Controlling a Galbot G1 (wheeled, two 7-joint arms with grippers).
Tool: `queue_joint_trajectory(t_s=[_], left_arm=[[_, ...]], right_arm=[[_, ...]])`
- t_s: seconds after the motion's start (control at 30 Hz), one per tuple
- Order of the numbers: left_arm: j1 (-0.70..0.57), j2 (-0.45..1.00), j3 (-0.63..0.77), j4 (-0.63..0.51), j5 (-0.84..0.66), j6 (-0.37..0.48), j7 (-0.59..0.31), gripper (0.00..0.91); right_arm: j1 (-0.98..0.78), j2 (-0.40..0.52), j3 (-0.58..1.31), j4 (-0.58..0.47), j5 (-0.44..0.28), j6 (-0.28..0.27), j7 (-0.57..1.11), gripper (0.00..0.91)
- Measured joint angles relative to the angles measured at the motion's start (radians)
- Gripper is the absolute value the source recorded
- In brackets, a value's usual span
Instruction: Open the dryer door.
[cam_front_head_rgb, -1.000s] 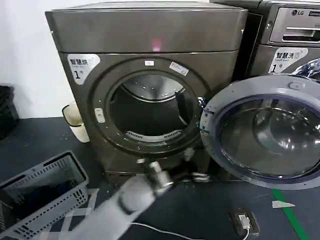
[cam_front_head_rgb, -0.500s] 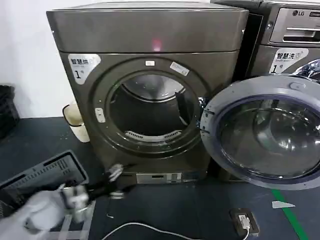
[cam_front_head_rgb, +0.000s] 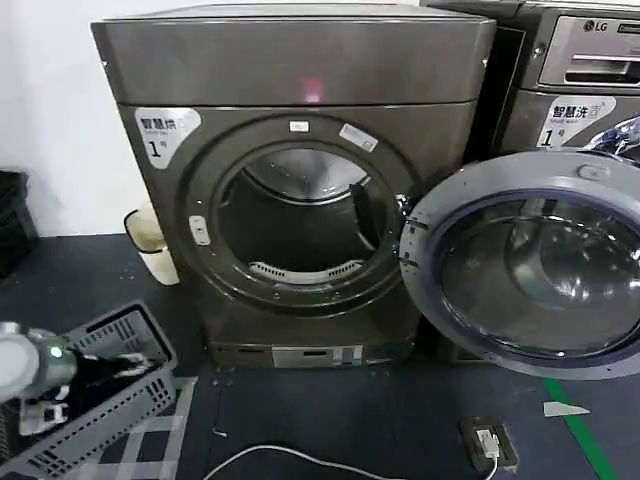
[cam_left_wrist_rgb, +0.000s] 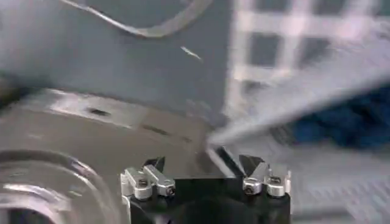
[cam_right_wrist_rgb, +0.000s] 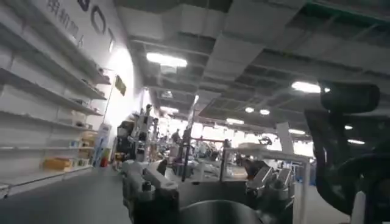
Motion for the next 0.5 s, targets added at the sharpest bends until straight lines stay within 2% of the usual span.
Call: queue_joint_trajectory(t_s=[0.17, 0.37, 0.5], left_arm=[[-0.119, -0.055, 0.031, 0.159, 0.183, 0.001, -0.021, 0.907], [-0.192, -0.109, 0.067, 0.351, 0.245, 0.002, -0.028, 0.907], [-0.202, -0.125, 0.091, 0.435, 0.273, 0.002, -0.028, 0.907]], right_arm=[[-0.003, 0.012, -0.011, -0.008, 0.000, 0.014, -0.006, 0.907], [0.000, 0.024, -0.025, 0.000, -0.003, 0.026, -0.005, 0.907], [-0.002, 0.025, -0.026, -0.007, -0.005, 0.041, -0.012, 0.907]])
